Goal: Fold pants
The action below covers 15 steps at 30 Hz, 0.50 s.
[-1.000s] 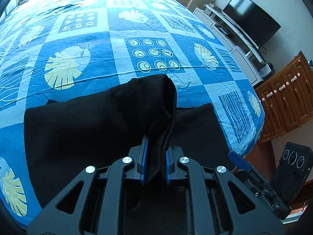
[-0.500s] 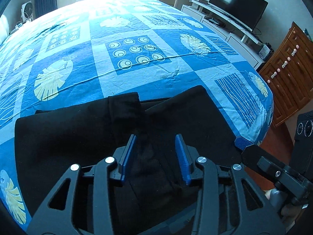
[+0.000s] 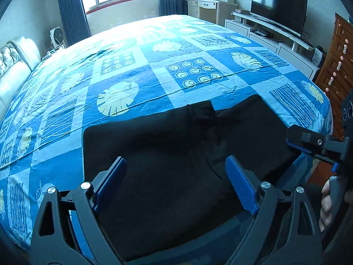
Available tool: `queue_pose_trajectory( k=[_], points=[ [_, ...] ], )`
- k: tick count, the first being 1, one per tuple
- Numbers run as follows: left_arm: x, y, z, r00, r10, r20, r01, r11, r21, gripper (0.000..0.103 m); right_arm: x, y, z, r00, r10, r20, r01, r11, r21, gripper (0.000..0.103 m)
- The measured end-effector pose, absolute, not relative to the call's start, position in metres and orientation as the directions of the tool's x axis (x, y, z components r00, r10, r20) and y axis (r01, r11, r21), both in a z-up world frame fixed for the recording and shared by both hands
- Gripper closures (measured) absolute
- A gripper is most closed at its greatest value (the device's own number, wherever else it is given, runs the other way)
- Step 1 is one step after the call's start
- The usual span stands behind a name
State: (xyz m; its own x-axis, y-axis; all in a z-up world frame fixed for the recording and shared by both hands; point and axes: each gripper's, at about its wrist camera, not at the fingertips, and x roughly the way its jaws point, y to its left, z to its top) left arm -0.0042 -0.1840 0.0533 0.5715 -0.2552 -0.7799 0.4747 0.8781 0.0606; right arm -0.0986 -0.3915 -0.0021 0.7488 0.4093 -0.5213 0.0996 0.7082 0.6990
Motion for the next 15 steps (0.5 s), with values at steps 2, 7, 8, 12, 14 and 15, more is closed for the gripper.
queue_pose_trajectory(
  k=[2, 7, 8, 12, 14, 15],
  points=[
    [-0.006, -0.159, 0.052, 0.569, -0.247, -0.784, 0.443, 0.896, 0.04, 0.012, -0.094, -0.385, 0.0, 0.735, 0.449, -0.508, 0.066, 0.698, 0.713, 0.016],
    [-0.003, -0.094, 0.046, 0.579, -0.206, -0.789, 0.325, 0.946, -0.009, 0.012, -0.071, -0.374, 0.003, 0.695, 0.507, -0.511, 0.015, 0.7, 0.714, 0.016],
    [-0.002, -0.083, 0.044, 0.583, -0.192, -0.79, 0.302, 0.953, -0.01, 0.012, -0.065, -0.373, 0.002, 0.688, 0.512, -0.515, 0.011, 0.702, 0.712, 0.016],
    [0.006, -0.052, 0.036, 0.561, -0.145, -0.815, 0.218, 0.976, -0.024, 0.012, -0.041, -0.372, -0.008, 0.649, 0.542, -0.534, 0.029, 0.684, 0.729, 0.016],
    [0.01, -0.045, 0.036, 0.546, -0.142, -0.825, 0.196, 0.98, -0.039, 0.012, -0.033, -0.369, -0.012, 0.635, 0.55, -0.543, 0.025, 0.688, 0.725, 0.016],
    [0.01, -0.044, 0.038, 0.549, -0.142, -0.823, 0.198, 0.979, -0.037, 0.012, -0.029, -0.366, -0.014, 0.625, 0.542, -0.562, 0.033, 0.701, 0.712, 0.016]
  ],
)
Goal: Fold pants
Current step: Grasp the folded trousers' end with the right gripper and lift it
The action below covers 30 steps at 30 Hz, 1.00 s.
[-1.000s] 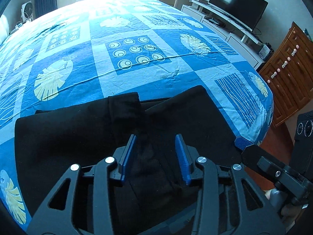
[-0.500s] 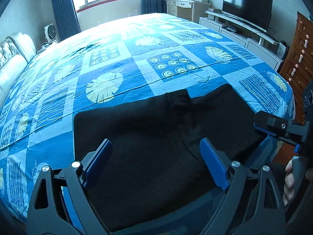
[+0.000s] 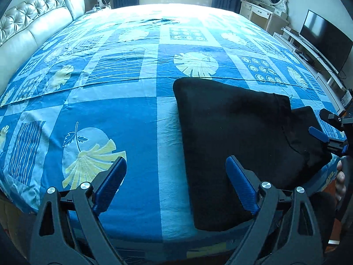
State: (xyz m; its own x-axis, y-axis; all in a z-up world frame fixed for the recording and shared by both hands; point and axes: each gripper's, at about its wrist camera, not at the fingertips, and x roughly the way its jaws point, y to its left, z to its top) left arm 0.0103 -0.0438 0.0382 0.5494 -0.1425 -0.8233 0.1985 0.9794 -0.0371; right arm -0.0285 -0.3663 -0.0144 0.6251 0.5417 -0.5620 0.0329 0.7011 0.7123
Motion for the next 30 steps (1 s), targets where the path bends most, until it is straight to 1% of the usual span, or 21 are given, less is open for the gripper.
queue_pose_trajectory(
  k=[4, 6, 10, 15, 16, 17, 18, 19, 20, 21, 22, 23, 24, 25, 26, 30],
  points=[
    [0.007, -0.046, 0.046, 0.593, -0.1, -0.799, 0.211, 0.977, 0.034, 0.012, -0.018, -0.355, -0.028, 0.56, 0.549, -0.62, 0.054, 0.723, 0.689, 0.016],
    [0.007, -0.047, 0.047, 0.599, -0.095, -0.795, 0.221, 0.974, 0.05, 0.012, -0.016, -0.348, -0.033, 0.533, 0.558, -0.636, 0.049, 0.73, 0.682, 0.016],
    [0.009, -0.046, 0.043, 0.586, -0.095, -0.804, 0.227, 0.973, 0.051, 0.012, -0.014, -0.334, -0.038, 0.495, 0.615, -0.614, 0.014, 0.701, 0.713, 0.016],
    [0.012, -0.045, 0.038, 0.57, -0.096, -0.816, 0.222, 0.974, 0.041, 0.012, -0.013, -0.326, -0.038, 0.485, 0.627, -0.61, -0.001, 0.698, 0.716, 0.017],
    [0.012, -0.045, 0.038, 0.569, -0.095, -0.817, 0.22, 0.975, 0.04, 0.012, -0.011, -0.325, -0.039, 0.48, 0.625, -0.615, -0.003, 0.703, 0.711, 0.021],
    [0.012, -0.045, 0.038, 0.569, -0.095, -0.817, 0.219, 0.975, 0.039, 0.012, -0.011, -0.324, -0.04, 0.474, 0.623, -0.622, 0.0, 0.706, 0.708, 0.029],
    [0.012, -0.044, 0.037, 0.568, -0.094, -0.817, 0.218, 0.975, 0.039, 0.012, -0.01, -0.323, -0.041, 0.467, 0.62, -0.631, 0.009, 0.71, 0.704, 0.034],
    [0.012, -0.044, 0.037, 0.569, -0.093, -0.817, 0.217, 0.975, 0.041, 0.012, -0.01, -0.323, -0.044, 0.46, 0.616, -0.639, 0.018, 0.713, 0.701, 0.046],
    [0.012, -0.044, 0.037, 0.568, -0.092, -0.818, 0.217, 0.975, 0.041, 0.012, -0.009, -0.323, -0.045, 0.457, 0.614, -0.644, 0.021, 0.716, 0.698, 0.051],
    [0.012, -0.044, 0.037, 0.568, -0.091, -0.818, 0.216, 0.976, 0.041, 0.012, -0.01, -0.323, -0.045, 0.457, 0.612, -0.646, 0.018, 0.719, 0.694, 0.052],
    [0.012, -0.043, 0.037, 0.567, -0.091, -0.819, 0.215, 0.976, 0.04, 0.012, -0.01, -0.324, -0.045, 0.457, 0.609, -0.648, 0.017, 0.723, 0.691, 0.056],
    [0.012, -0.043, 0.037, 0.567, -0.091, -0.818, 0.215, 0.976, 0.04, 0.012, -0.011, -0.324, -0.046, 0.456, 0.61, -0.648, 0.018, 0.722, 0.692, 0.064],
    [0.013, -0.042, 0.036, 0.568, -0.09, -0.818, 0.215, 0.976, 0.041, 0.012, -0.011, -0.325, -0.047, 0.453, 0.617, -0.644, 0.022, 0.714, 0.699, 0.068],
    [0.013, -0.042, 0.036, 0.567, -0.089, -0.819, 0.215, 0.976, 0.043, 0.012, -0.011, -0.326, -0.049, 0.45, 0.626, -0.637, 0.023, 0.705, 0.709, 0.076],
    [0.013, -0.042, 0.036, 0.567, -0.089, -0.819, 0.214, 0.976, 0.043, 0.012, -0.011, -0.328, -0.05, 0.452, 0.63, -0.632, 0.023, 0.7, 0.714, 0.078],
    [0.015, -0.041, 0.034, 0.565, -0.083, -0.821, 0.21, 0.977, 0.045, 0.012, -0.012, -0.327, -0.047, 0.462, 0.643, -0.611, 0.023, 0.68, 0.733, 0.084]
  ],
)
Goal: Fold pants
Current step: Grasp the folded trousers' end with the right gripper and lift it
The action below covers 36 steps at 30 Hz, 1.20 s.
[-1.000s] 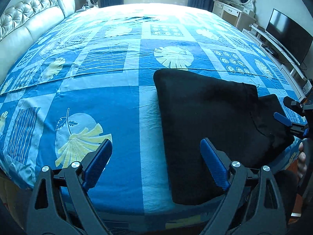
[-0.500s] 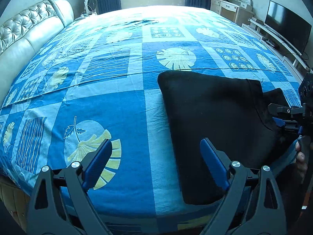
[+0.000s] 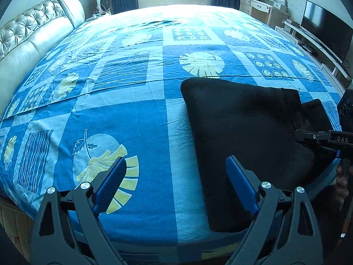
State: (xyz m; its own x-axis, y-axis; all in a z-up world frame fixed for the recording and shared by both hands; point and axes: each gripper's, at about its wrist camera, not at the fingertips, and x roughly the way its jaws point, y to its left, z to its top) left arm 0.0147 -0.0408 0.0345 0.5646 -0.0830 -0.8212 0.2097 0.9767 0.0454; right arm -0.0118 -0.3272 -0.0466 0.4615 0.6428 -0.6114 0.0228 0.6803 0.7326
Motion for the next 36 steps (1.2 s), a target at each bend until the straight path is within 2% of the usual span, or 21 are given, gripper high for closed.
queue_pose_trajectory(
  k=[11, 18, 23, 30, 36],
  points=[
    [0.018, -0.036, 0.032, 0.558, -0.077, -0.827, 0.196, 0.98, 0.04, 0.012, -0.018, -0.357, 0.006, 0.576, 0.671, -0.467, -0.034, 0.59, 0.806, 0.089],
    [0.021, -0.038, 0.03, 0.547, -0.084, -0.833, 0.198, 0.98, 0.031, 0.012, -0.034, -0.418, 0.036, 0.671, 0.572, -0.471, -0.005, 0.639, 0.769, 0.089],
    [0.021, -0.044, 0.027, 0.539, -0.097, -0.837, 0.201, 0.979, 0.016, 0.012, -0.048, -0.457, 0.02, 0.694, 0.513, -0.505, 0.076, 0.646, 0.76, 0.089],
    [0.022, -0.057, 0.022, 0.516, -0.134, -0.846, 0.213, 0.977, -0.024, 0.012, -0.058, -0.476, -0.034, 0.65, 0.509, -0.565, 0.168, 0.628, 0.76, 0.09],
    [0.021, -0.071, 0.016, 0.498, -0.152, -0.854, 0.229, 0.973, -0.039, 0.012, -0.065, -0.486, -0.071, 0.652, 0.53, -0.543, 0.212, 0.56, 0.801, 0.09]
  ],
)
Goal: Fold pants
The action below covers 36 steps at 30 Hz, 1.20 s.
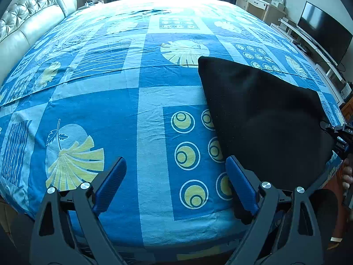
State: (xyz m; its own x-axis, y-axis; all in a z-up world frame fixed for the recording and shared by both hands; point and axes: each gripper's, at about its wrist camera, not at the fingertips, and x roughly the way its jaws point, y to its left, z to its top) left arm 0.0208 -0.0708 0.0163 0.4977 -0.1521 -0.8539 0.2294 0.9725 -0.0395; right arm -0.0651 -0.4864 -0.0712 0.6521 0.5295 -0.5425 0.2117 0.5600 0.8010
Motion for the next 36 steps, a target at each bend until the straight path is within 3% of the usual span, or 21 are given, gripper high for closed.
queue_pose_trajectory(
  k=[6, 12, 15, 17, 18, 30, 33, 36],
  points=[
    [0.02, -0.075, 0.016, 0.494, -0.163, -0.854, 0.235, 0.971, -0.05, 0.012, -0.071, -0.491, -0.076, 0.656, 0.558, -0.508, 0.203, 0.518, 0.831, 0.088],
    [0.02, -0.075, 0.013, 0.485, -0.17, -0.858, 0.233, 0.971, -0.06, 0.012, -0.077, -0.497, -0.077, 0.659, 0.572, -0.488, 0.204, 0.489, 0.848, 0.078],
    [0.02, -0.075, 0.012, 0.484, -0.17, -0.859, 0.233, 0.97, -0.06, 0.012, -0.086, -0.507, -0.074, 0.674, 0.584, -0.453, 0.193, 0.453, 0.871, 0.059],
    [0.02, -0.076, 0.011, 0.48, -0.172, -0.86, 0.233, 0.97, -0.063, 0.012, -0.093, -0.511, -0.064, 0.689, 0.538, -0.486, 0.214, 0.49, 0.845, 0.027],
    [0.02, -0.076, 0.01, 0.479, -0.173, -0.861, 0.233, 0.97, -0.066, 0.012, -0.096, -0.513, -0.059, 0.696, 0.499, -0.516, 0.229, 0.526, 0.819, 0.024],
    [0.026, -0.08, -0.001, 0.441, -0.229, -0.868, 0.226, 0.964, -0.139, 0.012, -0.084, -0.496, -0.078, 0.64, 0.584, -0.5, 0.195, 0.506, 0.84, 0.024],
    [0.03, -0.073, -0.004, 0.414, -0.312, -0.855, 0.21, 0.947, -0.243, 0.012, -0.077, -0.489, -0.077, 0.624, 0.615, -0.482, 0.165, 0.5, 0.85, 0.024],
    [0.033, -0.062, -0.009, 0.342, -0.487, -0.803, 0.206, 0.873, -0.442, 0.012, -0.072, -0.483, -0.076, 0.609, 0.619, -0.495, 0.158, 0.518, 0.841, 0.023]
  ],
)
